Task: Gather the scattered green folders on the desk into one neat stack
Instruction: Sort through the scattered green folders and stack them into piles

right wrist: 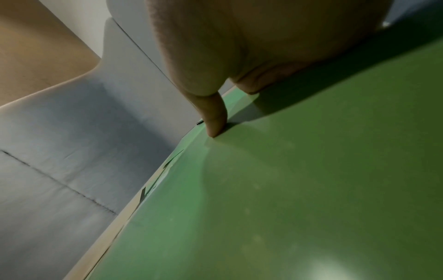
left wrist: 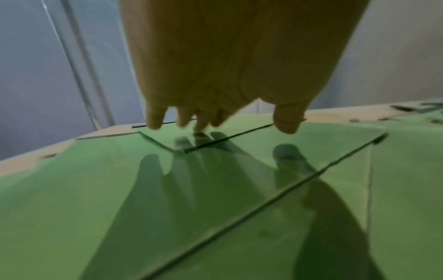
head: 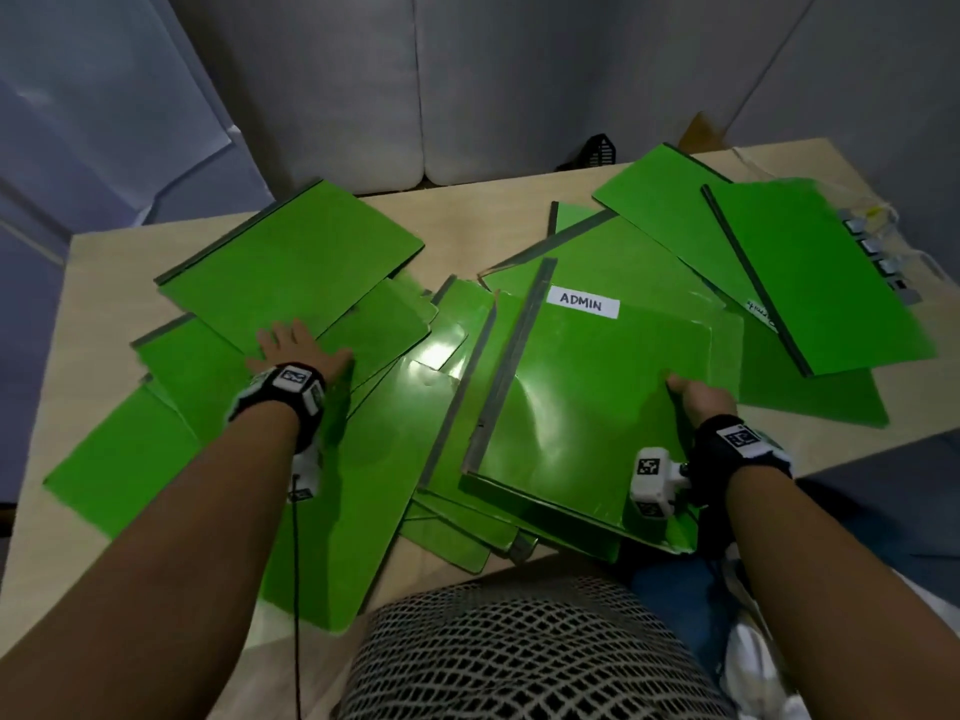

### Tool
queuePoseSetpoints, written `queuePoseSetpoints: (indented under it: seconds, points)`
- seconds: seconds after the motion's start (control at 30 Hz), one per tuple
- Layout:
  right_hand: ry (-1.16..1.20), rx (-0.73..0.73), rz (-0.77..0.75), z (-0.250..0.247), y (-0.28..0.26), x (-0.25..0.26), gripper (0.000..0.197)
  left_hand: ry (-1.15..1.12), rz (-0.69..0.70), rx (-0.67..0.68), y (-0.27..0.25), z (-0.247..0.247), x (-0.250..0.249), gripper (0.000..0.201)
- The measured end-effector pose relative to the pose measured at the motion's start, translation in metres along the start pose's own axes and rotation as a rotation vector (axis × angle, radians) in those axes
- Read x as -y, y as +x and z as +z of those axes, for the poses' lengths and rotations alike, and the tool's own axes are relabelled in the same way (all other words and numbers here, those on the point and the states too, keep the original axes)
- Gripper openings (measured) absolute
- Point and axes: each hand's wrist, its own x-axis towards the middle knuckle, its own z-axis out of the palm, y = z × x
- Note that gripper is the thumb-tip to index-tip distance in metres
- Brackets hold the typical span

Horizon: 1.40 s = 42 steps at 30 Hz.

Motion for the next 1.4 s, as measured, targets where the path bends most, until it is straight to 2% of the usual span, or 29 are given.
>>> queuePoseSetpoints:
  seconds: [0.07,0.17,0.27,0.37,0.4,0.47,0.53,0.63,0.73,0.77,0.83,0.93,1.03,1.13,1.2,1.27,1.33,1.4]
  points:
    - [-0.007,0.004,-0.003,0.003,-0.002,-0.003,0.071,0.031,0.045,0.057,-0.003,0.009,0.002,0.088]
    - [-0.025,0.031,-0.001,0.007,-0.007,-0.006,0.066,0.093,0.151,-0.048,-0.030,0.026,-0.020,0.079]
    - [-0.018,0.042,0.032,0.010,-0.012,-0.007,0.064,0.129,0.371,-0.164,-0.072,0.039,-0.051,0.061]
    - [-0.048,0.036,0.038,0.010,-0.015,-0.006,0.060,0.033,0.487,-0.194,-0.084,0.041,-0.066,0.048]
    - [-0.054,0.035,0.036,0.010,-0.016,-0.005,0.058,-0.044,0.459,-0.218,-0.076,0.035,-0.065,0.043]
    - [-0.059,0.025,0.027,0.009,-0.017,-0.003,0.058,-0.231,0.298,-0.270,-0.051,0.015,-0.056,0.042]
    - [-0.055,0.021,0.025,0.008,-0.019,-0.004,0.057,-0.314,0.066,-0.250,-0.027,-0.008,-0.036,0.064]
    - [-0.021,0.023,0.042,0.008,-0.023,-0.006,0.058,-0.421,-0.192,-0.066,-0.002,-0.019,0.001,0.107]
    - [0.026,-0.022,0.036,0.006,-0.025,-0.004,0.065,-0.490,-0.242,0.027,0.003,-0.006,0.019,0.126]
    - [0.052,-0.059,0.023,0.005,-0.025,-0.003,0.067,-0.549,-0.249,0.041,0.002,-0.003,0.020,0.127]
    - [0.141,-0.109,0.004,0.002,-0.025,0.003,0.063,-0.698,-0.256,0.069,-0.001,0.000,0.018,0.113]
    - [0.312,-0.064,-0.051,-0.005,-0.030,0.016,0.035,-0.849,-0.187,0.087,-0.001,-0.004,0.014,0.081]
    - [0.411,0.000,-0.132,-0.015,-0.035,0.029,0.030,-1.076,-0.038,0.041,-0.007,-0.018,0.008,0.051]
    - [0.484,-0.020,-0.189,-0.026,-0.031,0.036,0.018,-1.255,0.085,-0.018,-0.016,-0.038,-0.002,0.043]
    - [0.504,-0.031,-0.202,-0.032,-0.026,0.037,0.009,-1.228,0.163,0.005,-0.024,-0.039,-0.013,0.046]
    - [0.521,-0.033,-0.195,-0.038,-0.017,0.036,0.009,-1.160,0.242,0.118,-0.038,-0.030,-0.028,0.047]
    - [0.512,-0.024,-0.168,-0.041,-0.009,0.033,0.016,-1.012,0.309,0.230,-0.052,-0.009,-0.047,0.048]
    - [0.459,-0.010,-0.111,-0.039,-0.010,0.030,0.028,-0.778,0.321,0.240,-0.066,0.016,-0.066,0.047]
